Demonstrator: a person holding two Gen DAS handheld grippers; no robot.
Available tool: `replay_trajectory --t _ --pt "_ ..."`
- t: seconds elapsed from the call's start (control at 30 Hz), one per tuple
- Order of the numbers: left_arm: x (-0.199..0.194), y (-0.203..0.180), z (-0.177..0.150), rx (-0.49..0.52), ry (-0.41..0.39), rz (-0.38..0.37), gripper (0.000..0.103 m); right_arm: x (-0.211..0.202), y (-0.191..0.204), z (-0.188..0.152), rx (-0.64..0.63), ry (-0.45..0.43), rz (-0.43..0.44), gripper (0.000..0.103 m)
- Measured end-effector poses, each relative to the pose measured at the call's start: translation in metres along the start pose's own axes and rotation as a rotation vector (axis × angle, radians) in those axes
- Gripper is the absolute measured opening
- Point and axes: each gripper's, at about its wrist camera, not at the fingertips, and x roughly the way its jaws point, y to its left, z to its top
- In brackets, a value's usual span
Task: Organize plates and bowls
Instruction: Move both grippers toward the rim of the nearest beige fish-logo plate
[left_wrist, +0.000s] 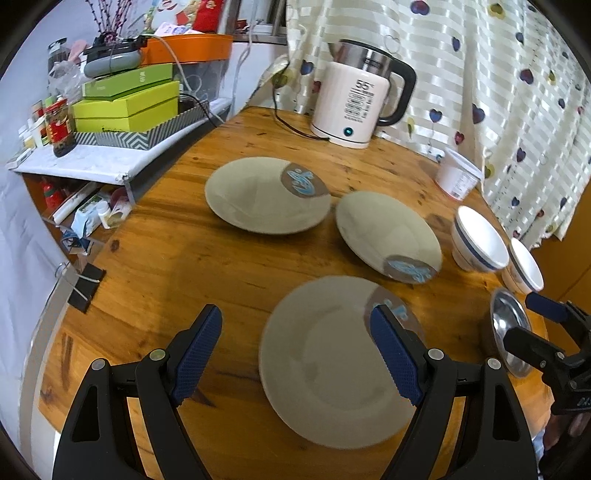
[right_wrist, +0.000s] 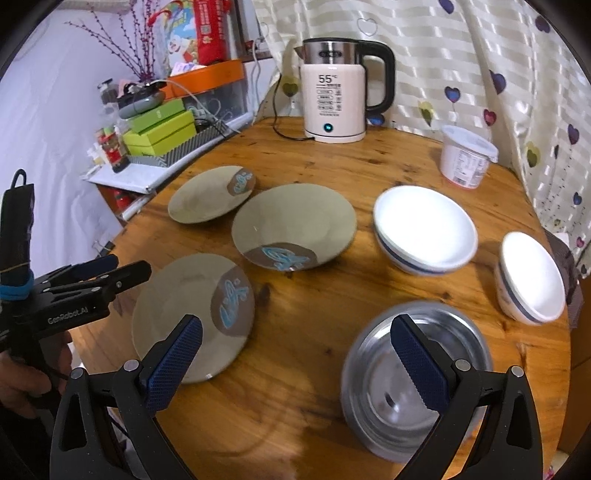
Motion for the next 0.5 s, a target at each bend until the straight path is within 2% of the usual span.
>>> replay_trajectory --t 0.1,0.17,0.43,0.5 --pt "0.004 0.009 0.006 -0.026 0.001 0.003 0.083 0.009 0.005 0.009 -0.002 0.008 0.026 0.102" --pt "0.007 0.015 0.012 -0.031 -0.006 0.008 0.083 0.015 0.007 0.015 0.001 0.016 0.037 0.096" --pt "0.02 0.031 0.03 -0.05 -0.012 0.003 0.083 0.042 0.019 0.043 -0.017 0.039 0.067 0.094" --pt "0.024 0.036 0.034 -0.058 -0.012 -0.005 0.083 0.049 0.021 0.052 -0.026 0.046 0.076 0.085"
